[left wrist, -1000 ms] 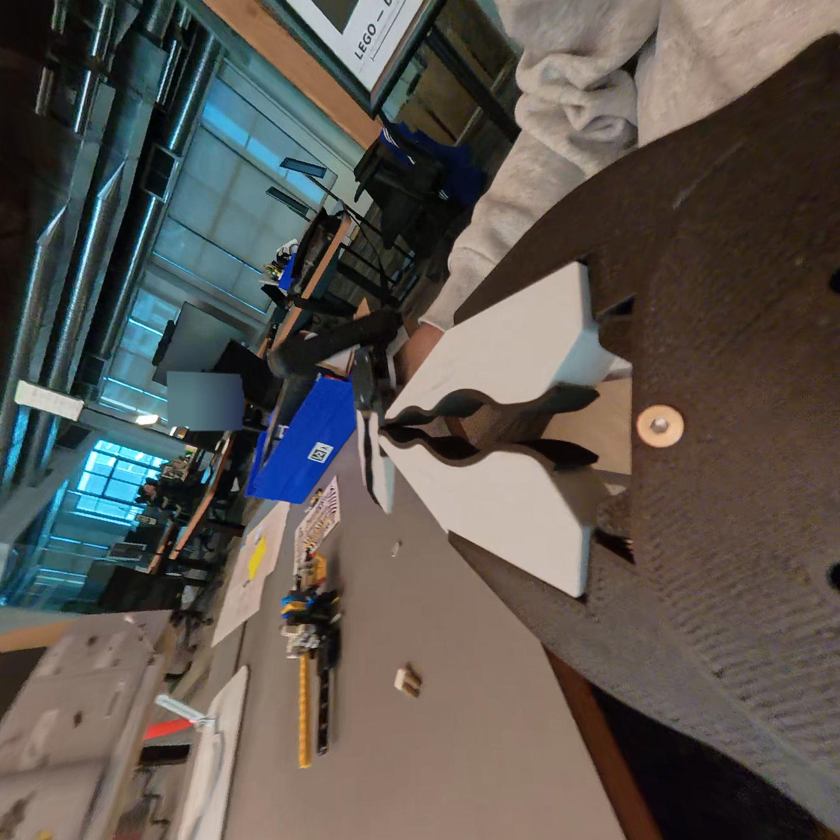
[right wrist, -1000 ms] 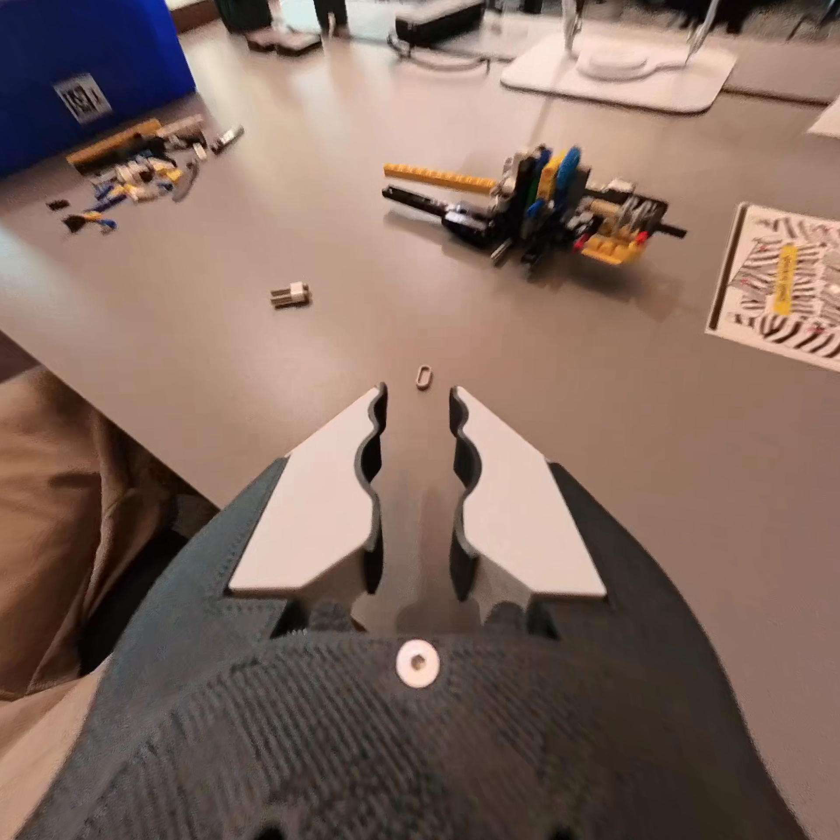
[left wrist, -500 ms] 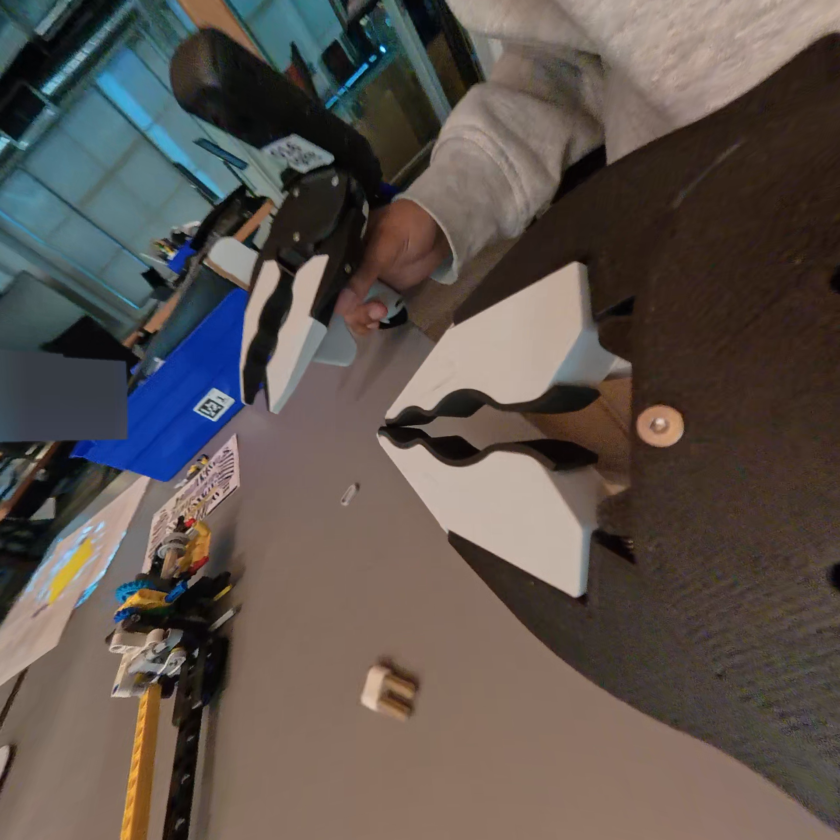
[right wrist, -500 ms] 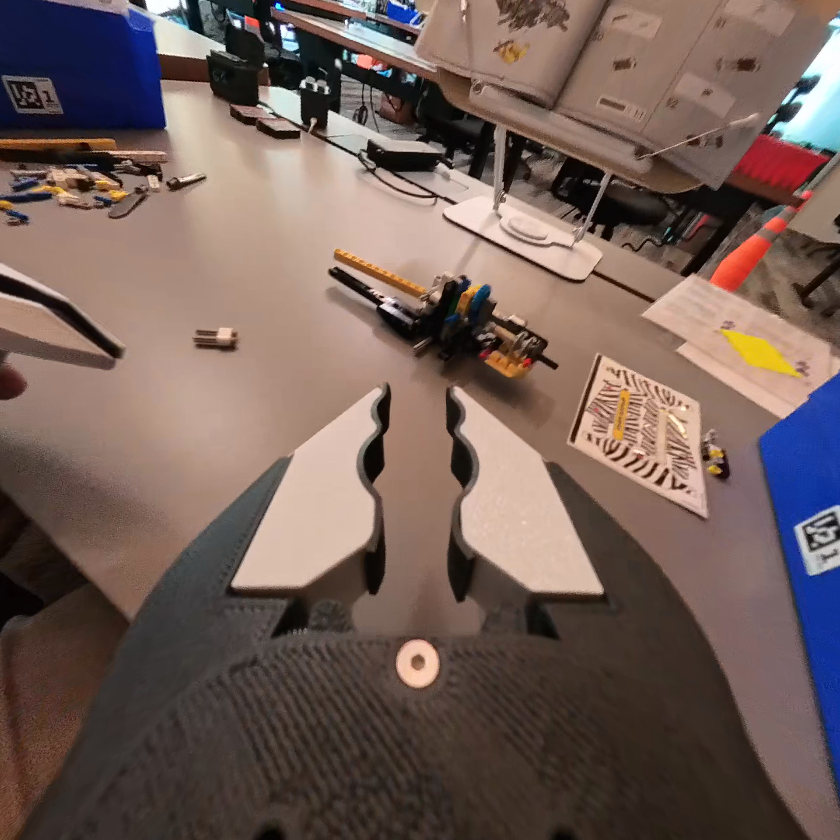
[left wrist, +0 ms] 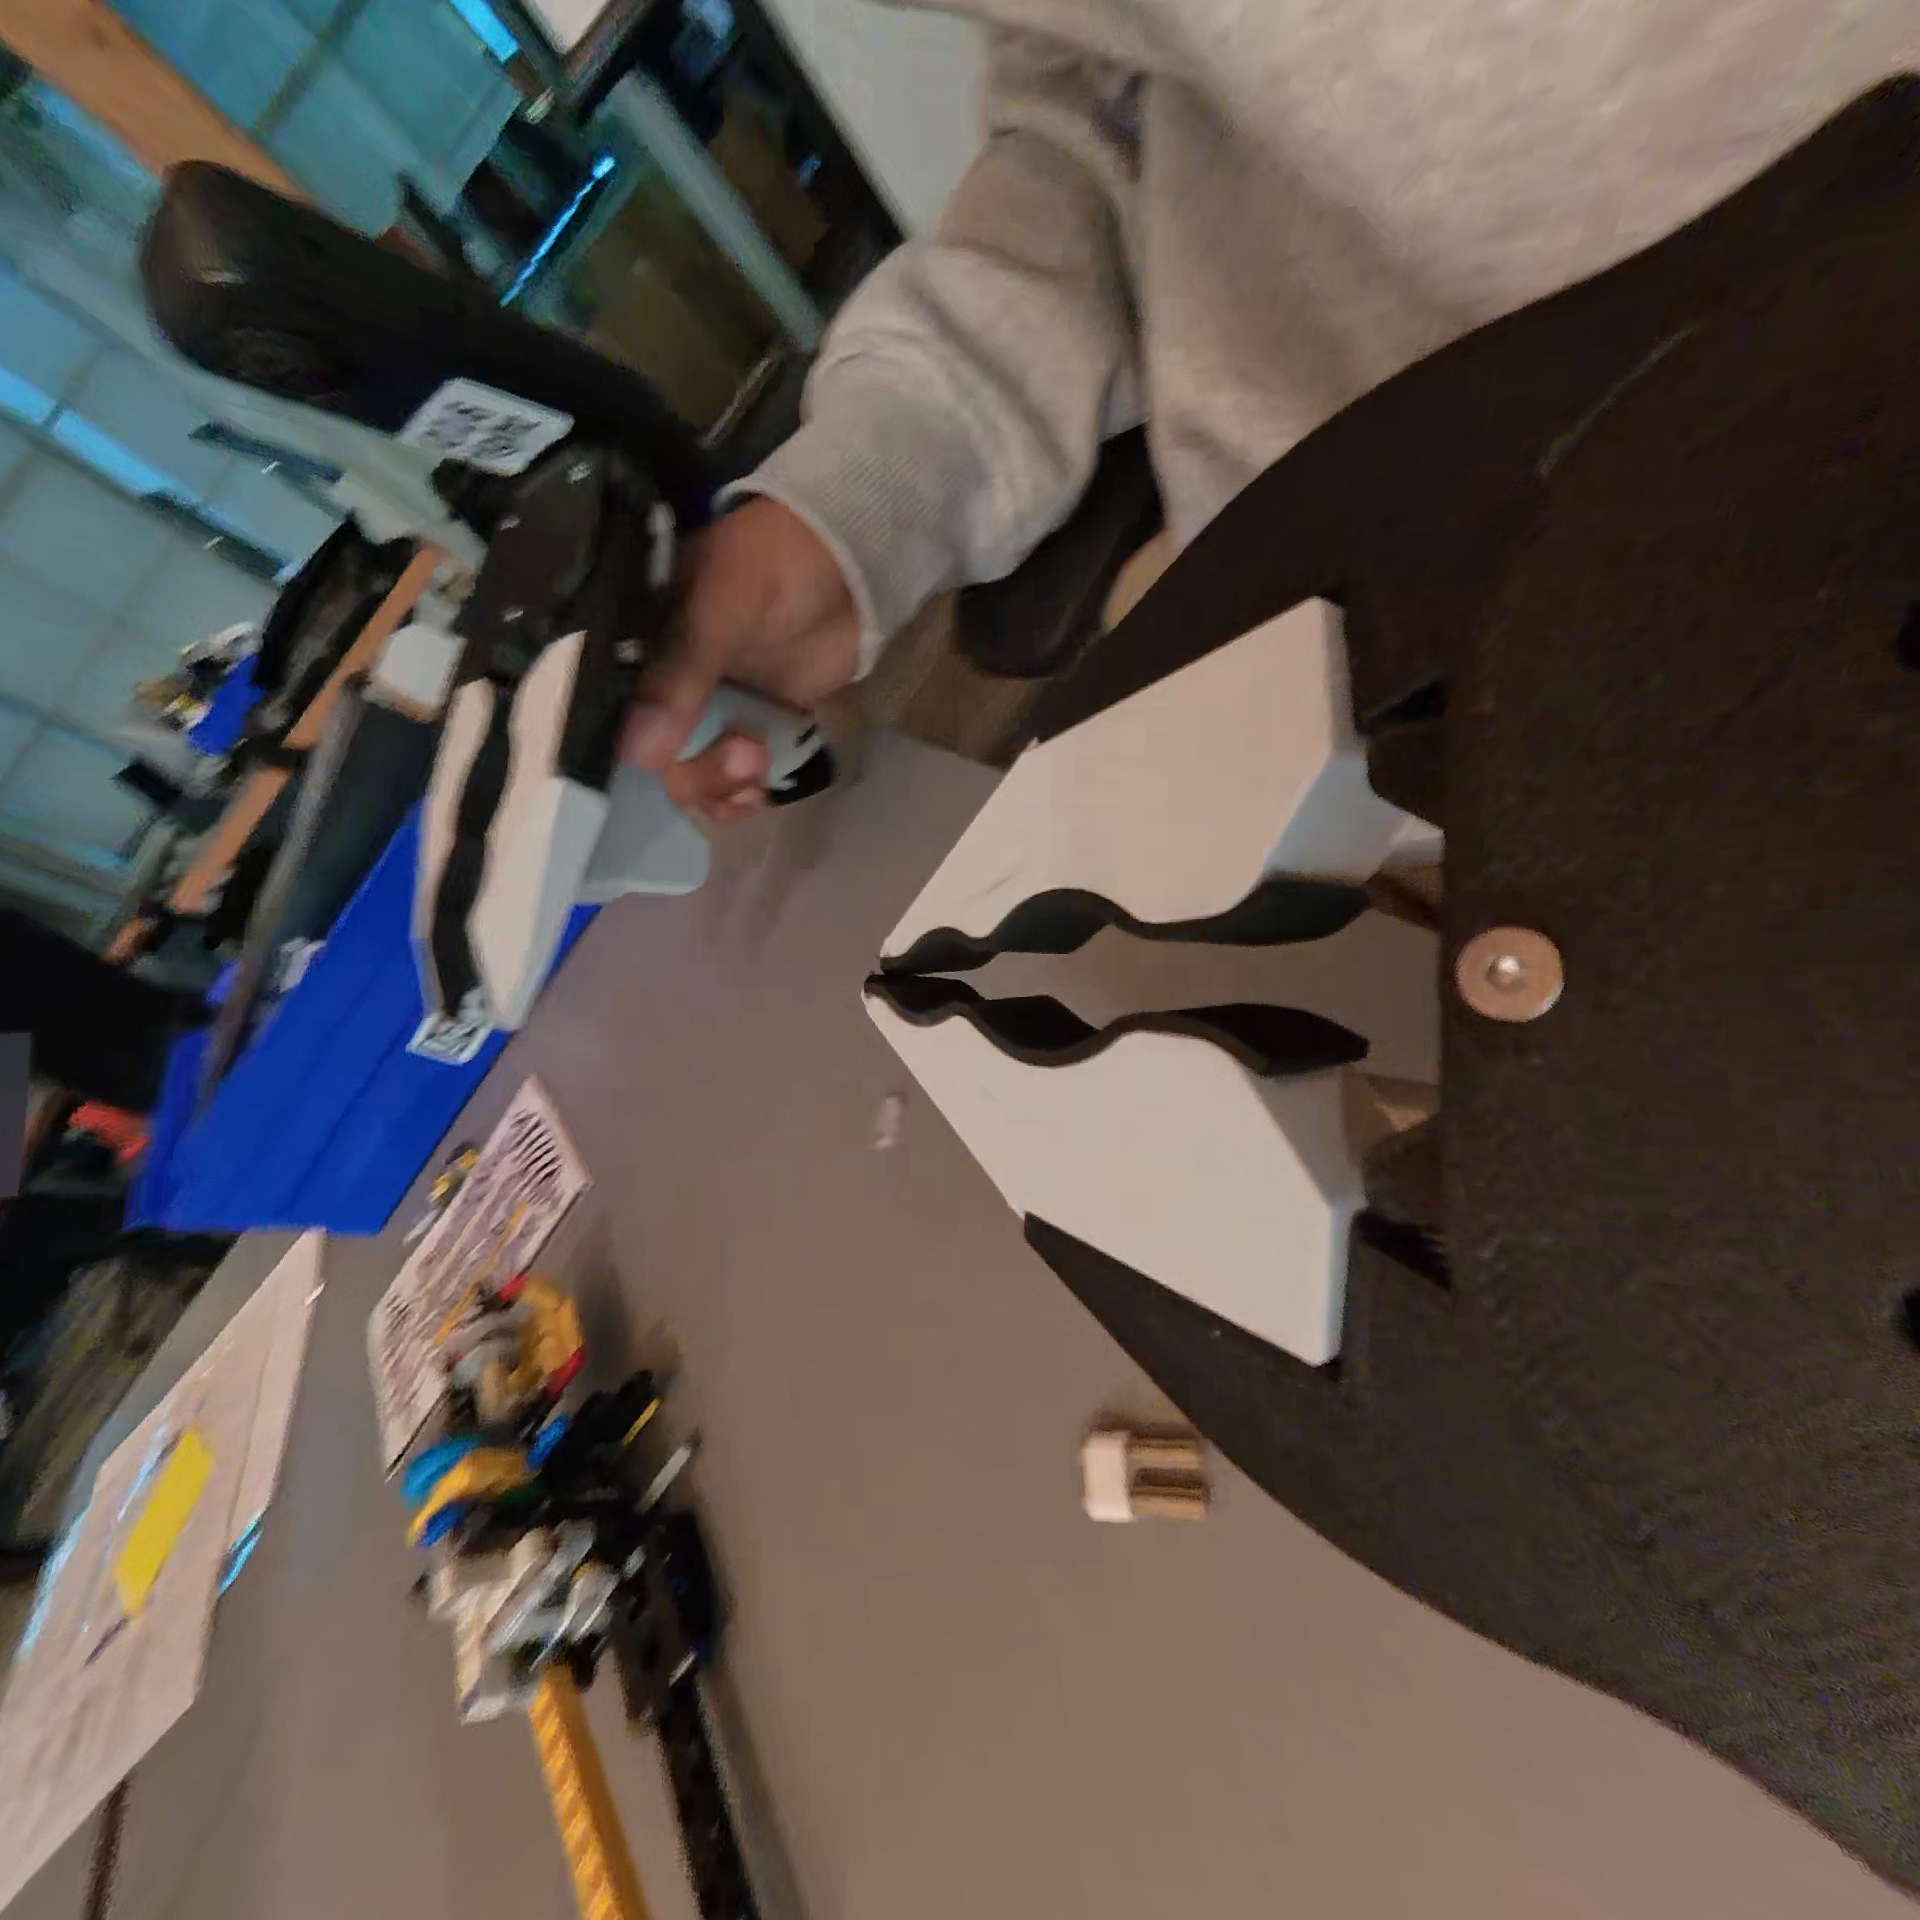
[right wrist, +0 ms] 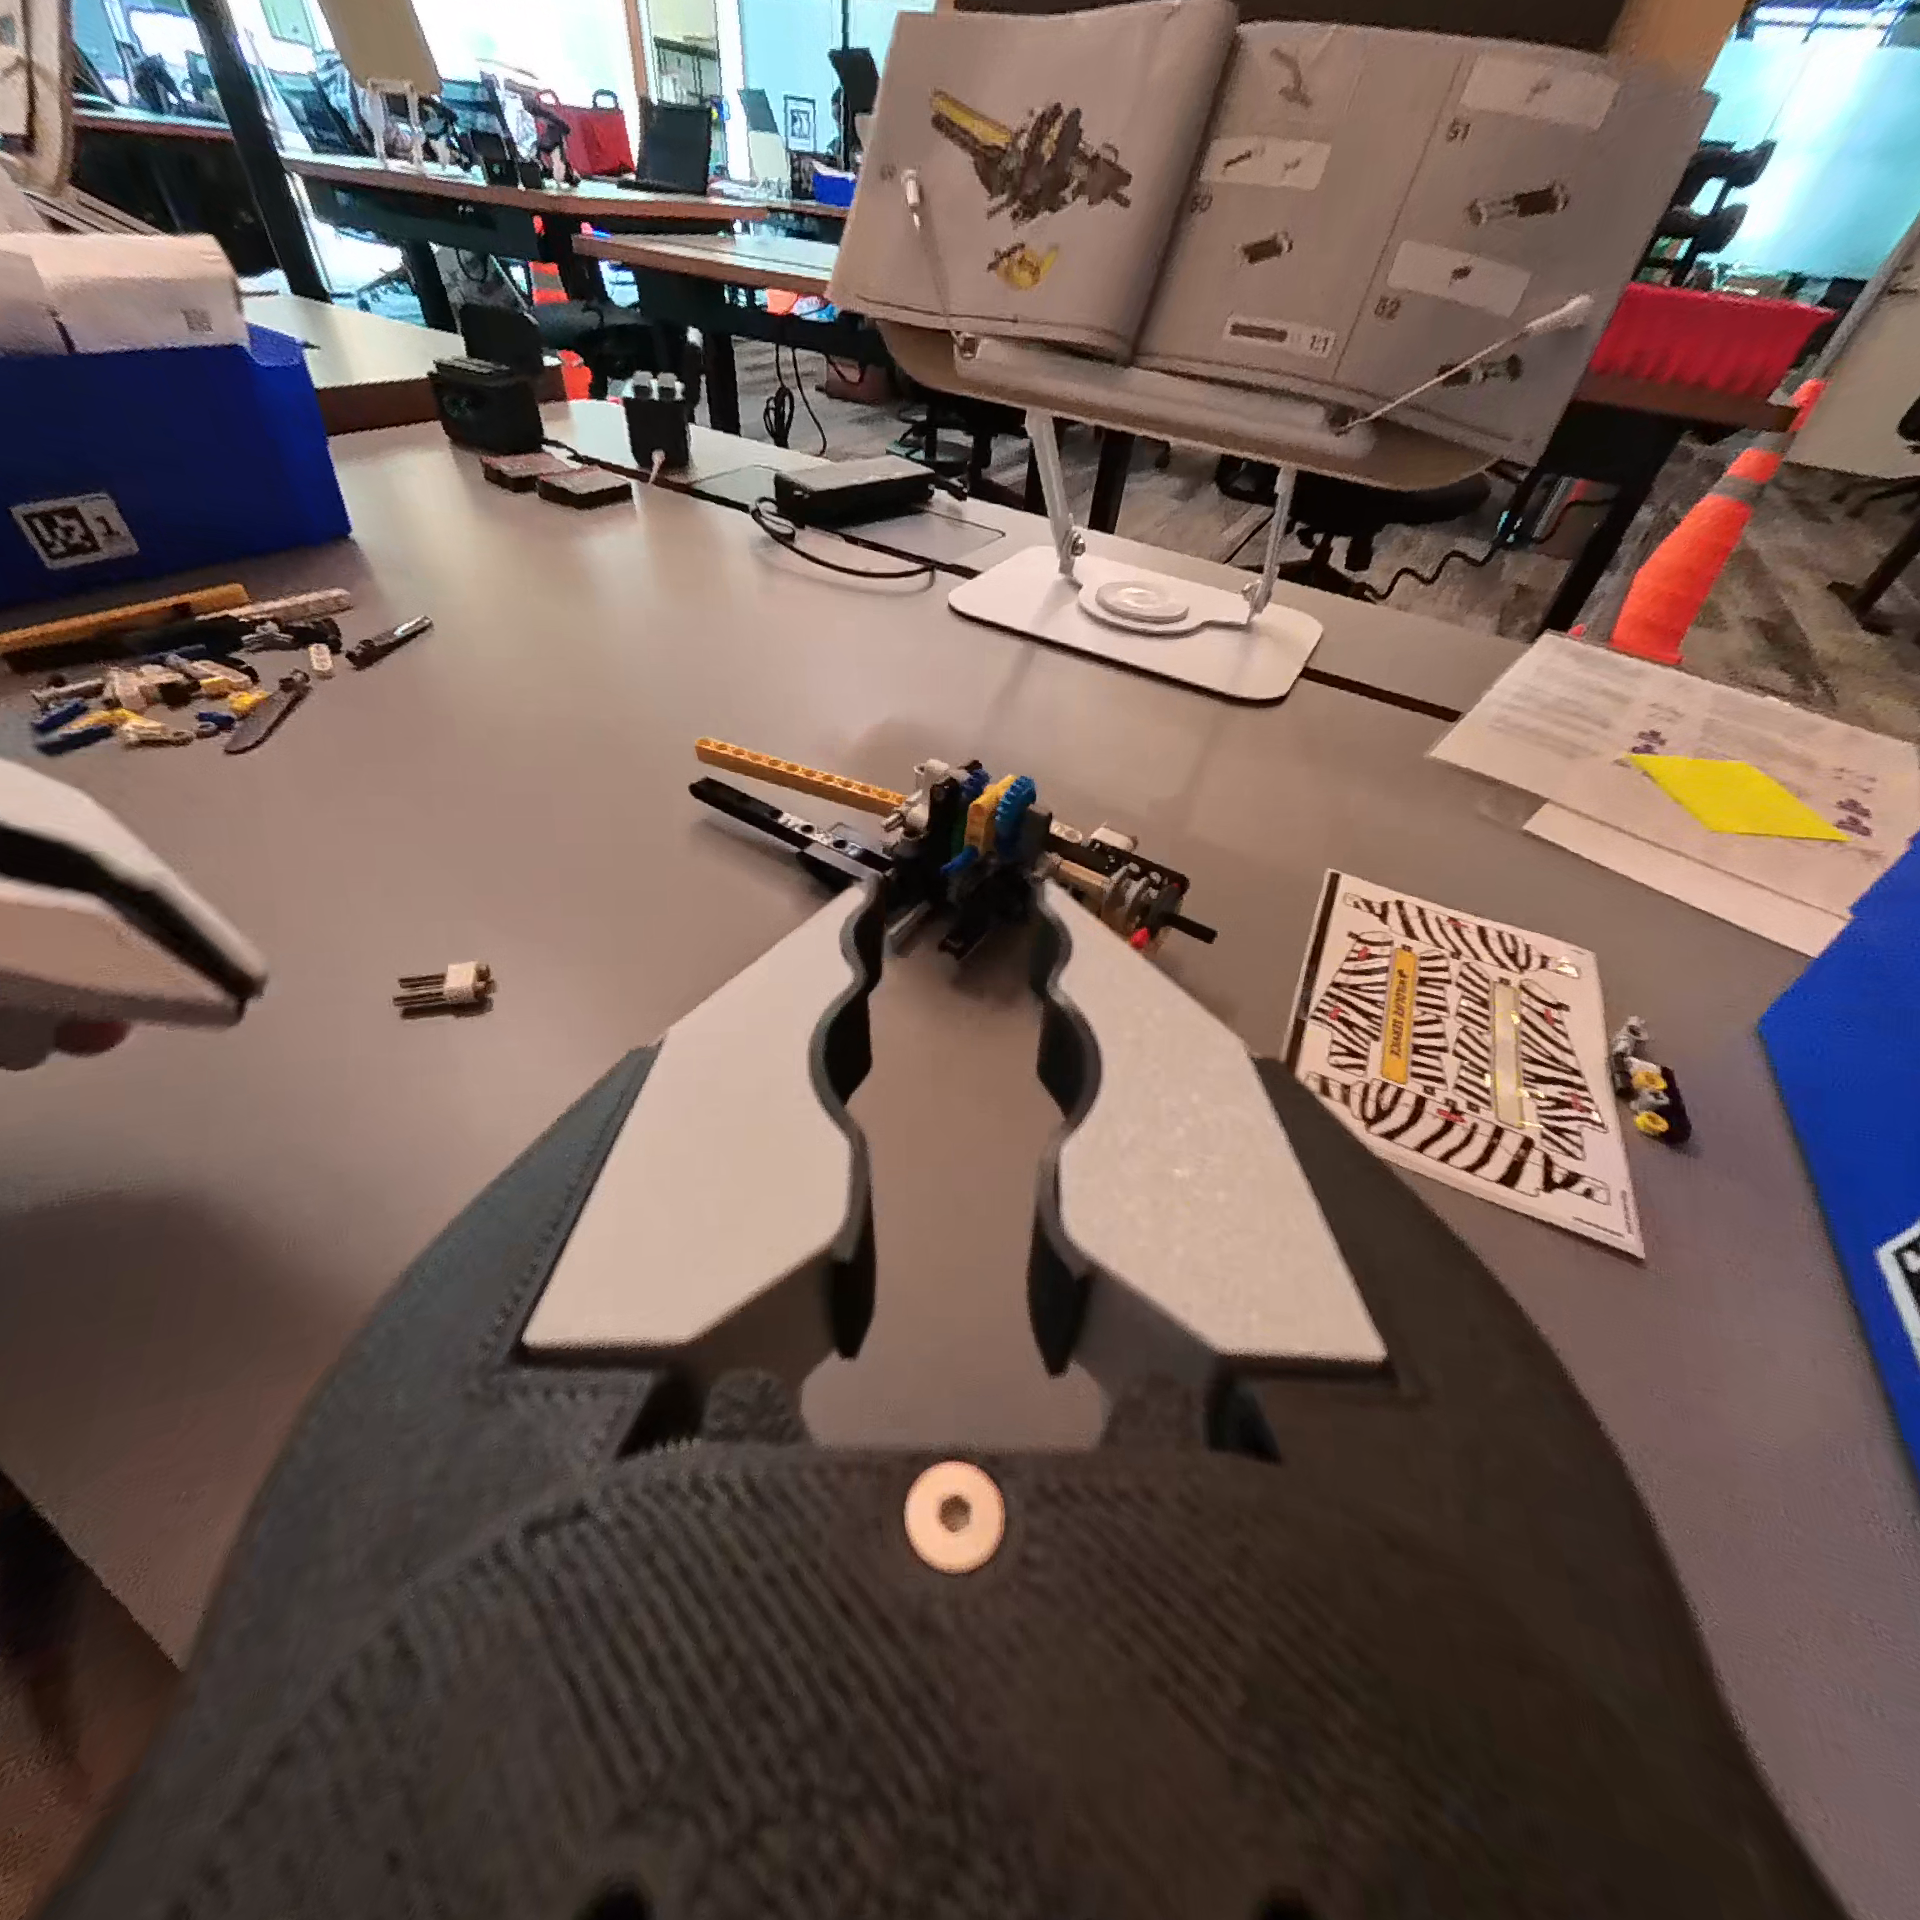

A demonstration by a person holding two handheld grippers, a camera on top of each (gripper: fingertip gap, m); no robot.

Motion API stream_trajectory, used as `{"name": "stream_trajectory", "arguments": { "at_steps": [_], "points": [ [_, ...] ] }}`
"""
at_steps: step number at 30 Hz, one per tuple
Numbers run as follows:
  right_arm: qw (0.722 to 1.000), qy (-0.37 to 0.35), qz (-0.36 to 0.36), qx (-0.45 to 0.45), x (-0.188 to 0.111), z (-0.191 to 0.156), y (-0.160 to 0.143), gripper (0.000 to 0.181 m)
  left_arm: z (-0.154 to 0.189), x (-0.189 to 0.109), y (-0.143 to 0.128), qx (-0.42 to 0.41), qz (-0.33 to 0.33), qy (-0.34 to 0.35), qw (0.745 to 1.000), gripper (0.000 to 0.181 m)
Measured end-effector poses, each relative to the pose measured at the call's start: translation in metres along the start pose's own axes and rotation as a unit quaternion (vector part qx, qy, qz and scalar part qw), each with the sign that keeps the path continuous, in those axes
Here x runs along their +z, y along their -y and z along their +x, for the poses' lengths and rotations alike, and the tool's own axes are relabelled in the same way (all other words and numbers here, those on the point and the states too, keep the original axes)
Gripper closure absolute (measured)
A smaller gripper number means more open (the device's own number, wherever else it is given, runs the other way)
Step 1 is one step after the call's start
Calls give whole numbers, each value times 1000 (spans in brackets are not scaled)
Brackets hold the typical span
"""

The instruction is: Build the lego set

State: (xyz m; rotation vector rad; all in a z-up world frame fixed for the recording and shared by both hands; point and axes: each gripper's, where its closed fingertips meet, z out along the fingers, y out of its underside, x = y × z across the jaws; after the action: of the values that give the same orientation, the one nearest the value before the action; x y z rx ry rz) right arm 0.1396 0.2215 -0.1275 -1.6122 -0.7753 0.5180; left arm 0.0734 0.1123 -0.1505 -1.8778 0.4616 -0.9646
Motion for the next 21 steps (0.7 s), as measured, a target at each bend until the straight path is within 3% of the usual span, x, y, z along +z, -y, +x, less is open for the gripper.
{"name": "stream_trajectory", "arguments": {
  "at_steps": [3, 7, 9, 12, 15, 18, 21],
  "points": [
    [1000, 18, -5, -5, 1, -11, -4, 152, 6, -18, -20, 16, -15, -47, 999, 181],
    [998, 27, -44, -22, -6, -32, -33, 154, 8, -36, -8, 7, 64, -62, 996, 181],
    [998, 18, -53, -38, -16, -37, -39, 153, 19, -34, -7, 35, 52, -84, 994, 181],
    [998, -1, -58, -40, -32, -38, -52, 155, 12, -20, -12, 89, 11, -61, 994, 181],
    [993, -3, -113, -41, -47, -41, -77, 154, 15, -10, -8, 56, 12, -90, 994, 181],
    [997, -25, -69, -37, -57, -40, -60, 156, 15, 0, -7, -1, 2, -117, 993, 181],
    [998, -6, -61, -18, -45, -49, -52, 158, 10, 6, -9, -20, -6, -118, 993, 181]
  ]
}}
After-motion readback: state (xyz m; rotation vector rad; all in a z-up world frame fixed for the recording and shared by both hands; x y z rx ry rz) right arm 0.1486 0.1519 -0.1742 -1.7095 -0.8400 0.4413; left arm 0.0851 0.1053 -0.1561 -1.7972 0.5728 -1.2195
